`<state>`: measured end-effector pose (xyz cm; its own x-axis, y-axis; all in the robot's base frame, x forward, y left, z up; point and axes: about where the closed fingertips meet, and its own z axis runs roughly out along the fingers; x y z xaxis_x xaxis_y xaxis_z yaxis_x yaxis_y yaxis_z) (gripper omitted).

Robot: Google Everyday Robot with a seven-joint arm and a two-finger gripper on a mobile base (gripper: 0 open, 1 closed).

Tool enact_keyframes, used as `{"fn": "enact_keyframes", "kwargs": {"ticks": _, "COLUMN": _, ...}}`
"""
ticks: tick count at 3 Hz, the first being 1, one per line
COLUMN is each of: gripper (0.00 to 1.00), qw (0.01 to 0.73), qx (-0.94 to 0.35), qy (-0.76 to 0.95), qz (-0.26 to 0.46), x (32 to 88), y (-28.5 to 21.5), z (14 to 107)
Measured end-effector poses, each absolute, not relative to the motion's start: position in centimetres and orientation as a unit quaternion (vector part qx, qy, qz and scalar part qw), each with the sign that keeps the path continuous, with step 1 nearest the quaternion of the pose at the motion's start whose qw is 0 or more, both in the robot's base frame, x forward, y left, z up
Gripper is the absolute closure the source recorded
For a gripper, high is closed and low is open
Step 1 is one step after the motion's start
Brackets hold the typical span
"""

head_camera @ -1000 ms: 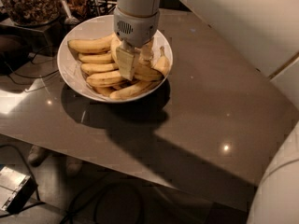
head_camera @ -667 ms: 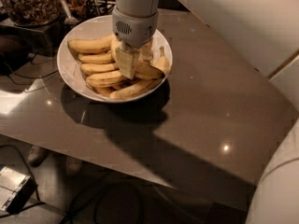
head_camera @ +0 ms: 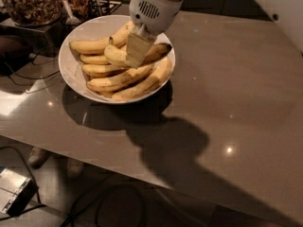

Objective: Pick banana from white bowl

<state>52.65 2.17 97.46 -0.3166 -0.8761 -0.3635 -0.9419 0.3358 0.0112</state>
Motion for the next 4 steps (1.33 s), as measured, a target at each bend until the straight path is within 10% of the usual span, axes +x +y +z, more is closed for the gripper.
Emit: {"fn": "enact_keyframes", "kwargs": {"ticks": 4, "gripper": 1.0, "qw": 0.25, "qx": -0.723, "qy": 0.609, "qz": 0.211, "x": 48.6, "y": -2.0, "z": 104.2}}
